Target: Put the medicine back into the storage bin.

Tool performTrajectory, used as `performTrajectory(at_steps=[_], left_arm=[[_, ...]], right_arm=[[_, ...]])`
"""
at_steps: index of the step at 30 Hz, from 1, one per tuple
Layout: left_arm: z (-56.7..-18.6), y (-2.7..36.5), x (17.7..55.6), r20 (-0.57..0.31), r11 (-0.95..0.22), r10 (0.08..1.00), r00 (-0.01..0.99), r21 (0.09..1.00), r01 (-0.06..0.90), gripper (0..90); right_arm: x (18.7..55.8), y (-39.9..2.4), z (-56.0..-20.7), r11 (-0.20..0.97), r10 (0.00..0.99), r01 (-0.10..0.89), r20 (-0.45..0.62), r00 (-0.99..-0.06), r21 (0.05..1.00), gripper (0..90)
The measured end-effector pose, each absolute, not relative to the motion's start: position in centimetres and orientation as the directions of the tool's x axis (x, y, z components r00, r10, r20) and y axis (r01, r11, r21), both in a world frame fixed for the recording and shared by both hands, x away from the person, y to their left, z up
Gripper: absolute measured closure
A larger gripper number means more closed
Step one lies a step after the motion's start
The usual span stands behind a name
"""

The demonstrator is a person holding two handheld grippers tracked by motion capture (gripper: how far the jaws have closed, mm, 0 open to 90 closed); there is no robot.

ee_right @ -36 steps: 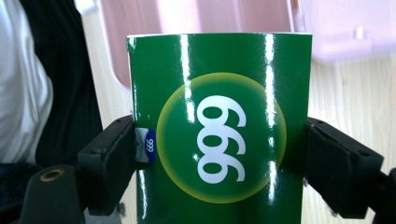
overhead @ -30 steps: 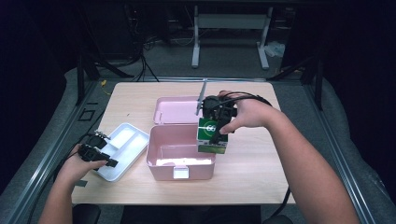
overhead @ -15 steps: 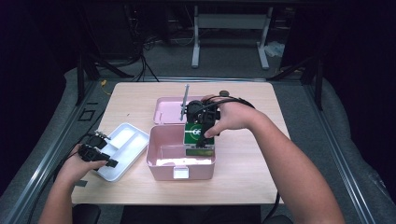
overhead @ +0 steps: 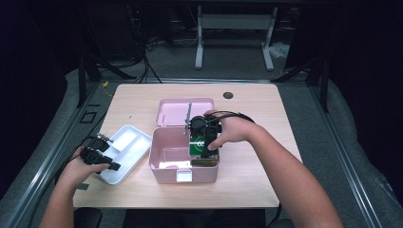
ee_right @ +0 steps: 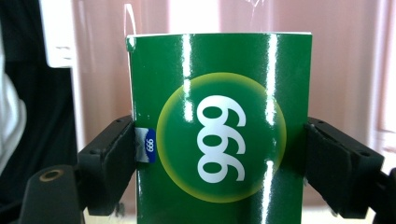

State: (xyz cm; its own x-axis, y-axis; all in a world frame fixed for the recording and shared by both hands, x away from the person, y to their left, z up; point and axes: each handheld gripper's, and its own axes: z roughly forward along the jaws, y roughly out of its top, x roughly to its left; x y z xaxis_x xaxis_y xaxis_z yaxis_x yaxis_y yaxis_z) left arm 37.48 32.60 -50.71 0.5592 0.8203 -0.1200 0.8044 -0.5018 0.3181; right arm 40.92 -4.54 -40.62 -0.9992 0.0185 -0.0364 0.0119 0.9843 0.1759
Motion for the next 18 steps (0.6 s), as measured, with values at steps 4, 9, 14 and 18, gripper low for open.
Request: performTrajectory(at_steps=[4,9,14,18], left_arm=[[-50.7,32.6,37.5,-0.12,-0.501,0.82,0.559,0.319,0.804,47.9],[-50.7,32.6,37.5,-0.121,-0.501,0.82,0.559,0.32,0.804,47.9],[-50.7,32.6,37.5,-0.122,-0.501,0.82,0.559,0.319,0.804,48.0],[-50.7,32.6,37.5,-0.121,-0.501,0.82,0.56,0.32,0.804,47.9]], right_arm=[[41.0,-4.2,-42.2,0.982,0.011,0.005,-0.031,-0.999,0.19,16.3],[41.0,-3.8,-43.5,0.985,0.008,0.002,-0.032,-0.999,0.172,16.2],[41.1,-3.7,-44.4,0.983,0.02,0.014,-0.031,-0.999,0.183,16.0],[41.2,-3.6,-44.8,0.984,0.027,0.019,-0.041,-0.999,0.175,15.9]])
